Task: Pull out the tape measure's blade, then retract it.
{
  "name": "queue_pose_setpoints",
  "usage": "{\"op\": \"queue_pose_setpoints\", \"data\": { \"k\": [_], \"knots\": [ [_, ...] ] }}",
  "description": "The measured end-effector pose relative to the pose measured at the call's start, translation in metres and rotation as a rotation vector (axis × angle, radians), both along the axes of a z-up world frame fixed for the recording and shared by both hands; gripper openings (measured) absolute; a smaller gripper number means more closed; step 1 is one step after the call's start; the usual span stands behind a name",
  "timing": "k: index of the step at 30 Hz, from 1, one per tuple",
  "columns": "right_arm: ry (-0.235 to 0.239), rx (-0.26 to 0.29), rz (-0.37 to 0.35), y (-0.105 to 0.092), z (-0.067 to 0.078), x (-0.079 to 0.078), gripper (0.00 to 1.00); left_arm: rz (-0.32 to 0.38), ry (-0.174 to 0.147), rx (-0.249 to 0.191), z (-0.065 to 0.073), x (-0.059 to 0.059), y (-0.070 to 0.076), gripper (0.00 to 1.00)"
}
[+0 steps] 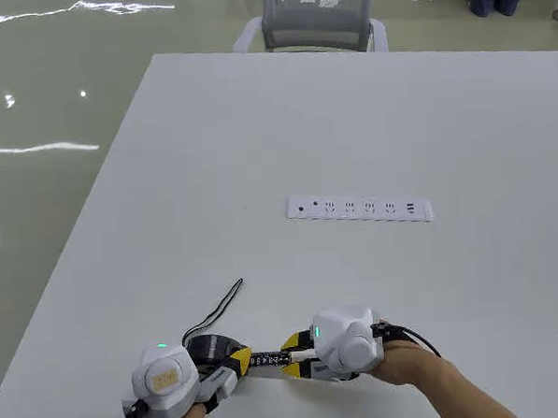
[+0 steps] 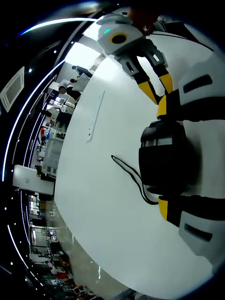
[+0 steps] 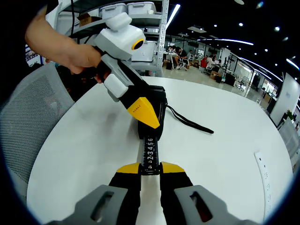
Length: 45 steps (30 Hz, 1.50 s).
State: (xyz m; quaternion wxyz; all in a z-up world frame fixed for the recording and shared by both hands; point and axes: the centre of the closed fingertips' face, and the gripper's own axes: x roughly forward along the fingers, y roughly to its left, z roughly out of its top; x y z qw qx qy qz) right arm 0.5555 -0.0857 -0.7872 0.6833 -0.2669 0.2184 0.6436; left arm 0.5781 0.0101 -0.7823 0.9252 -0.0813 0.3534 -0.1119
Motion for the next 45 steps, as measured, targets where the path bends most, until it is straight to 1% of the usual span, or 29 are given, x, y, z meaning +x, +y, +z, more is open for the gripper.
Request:
{"op": "queue_pose_setpoints", "data": {
  "k": [17, 23, 39, 45],
  "knots": [
    [-0.002, -0.001, 0.009, 0.007, 0.002, -0.001, 0.13, -0.001, 0.002, -0.013, 0.001, 0.0, 0.002, 0.61],
    [0.003, 0.0, 0.009, 0.009, -0.002, 0.0, 0.14, -0.004, 0.0, -0.011, 0.001, 0.0, 0.002, 0.61],
    [0.006, 0.004, 0.013, 0.017, -0.004, 0.0, 0.14, -0.009, 0.002, -0.013, 0.0, 0.0, 0.003, 0.61],
    [0.007, 0.004, 0.012, 0.02, -0.004, 0.0, 0.14, -0.005, 0.002, -0.02, -0.001, 0.0, 0.005, 0.61]
  ]
}}
